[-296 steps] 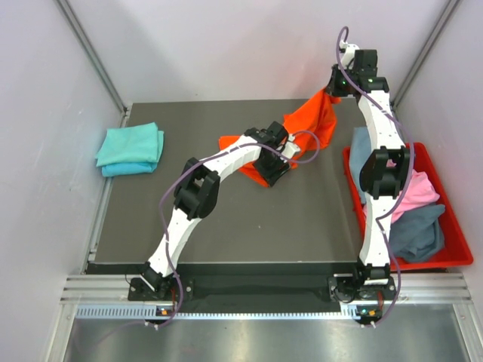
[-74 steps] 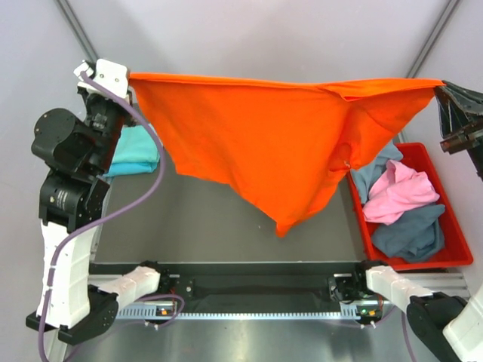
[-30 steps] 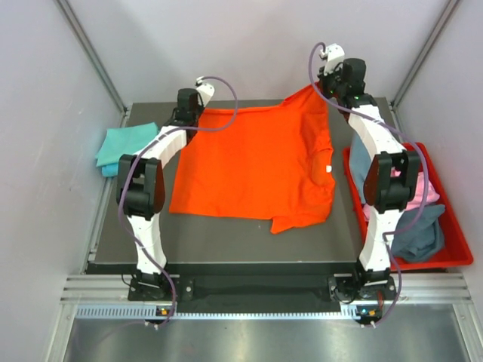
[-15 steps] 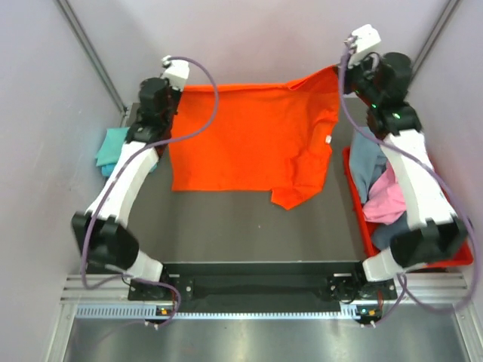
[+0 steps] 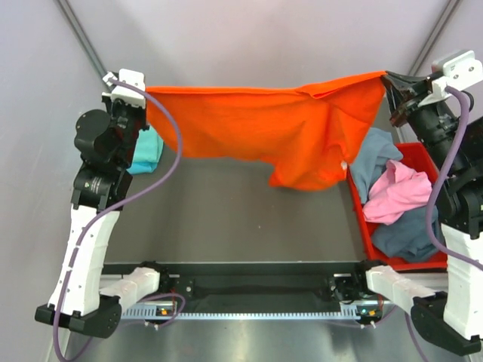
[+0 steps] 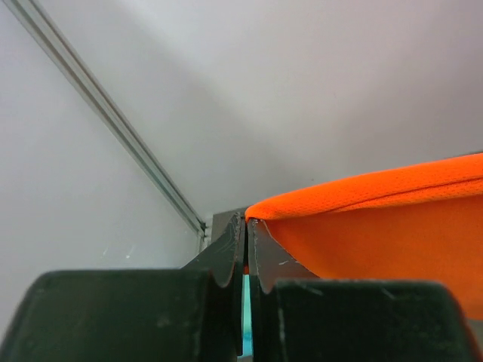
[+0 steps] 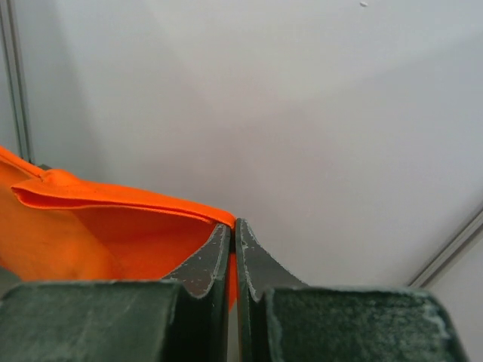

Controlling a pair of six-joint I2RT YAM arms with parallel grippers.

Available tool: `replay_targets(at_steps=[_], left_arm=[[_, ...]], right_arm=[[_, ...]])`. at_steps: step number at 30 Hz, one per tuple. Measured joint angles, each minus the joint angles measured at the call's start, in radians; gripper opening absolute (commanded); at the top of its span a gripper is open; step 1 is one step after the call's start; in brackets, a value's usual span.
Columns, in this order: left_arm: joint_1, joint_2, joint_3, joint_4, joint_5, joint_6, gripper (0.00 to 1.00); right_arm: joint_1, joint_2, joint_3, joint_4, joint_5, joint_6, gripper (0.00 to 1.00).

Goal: Fold and stack the t-shirts
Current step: Flatten the tshirt out

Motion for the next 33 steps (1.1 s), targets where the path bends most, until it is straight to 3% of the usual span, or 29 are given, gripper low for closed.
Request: replay_targets(at_steps=[5,10,21,28,33], left_arm=[[0.000,0.035,0.006,-0.040,0.012,-0.001,0.00],[-0.001,0.117,0.020,-0.003,0.005,0.030,0.00],[0.000,0.414,0.137,0.117,-0.018,0.109,0.00],[0.000,0.397,0.175,0.130,-0.013,0.116,0.00],[0.000,0.295,0.175,0.129,-0.009,0.110,0.00]], right_arm=[[0.000,0.013,0.016,-0.059,0.017,-0.004,0.00],[0.000,0.074,0.022,-0.005,0.039,-0.043,0.00],[-0.002,0.419,0.063,0.152,0.084,-0.086,0.00],[-0.001,0.421,0.142,0.128,0.090,-0.069,0.00],[0.008,0.323,0.227,0.085,0.103,-0.069,0.00]])
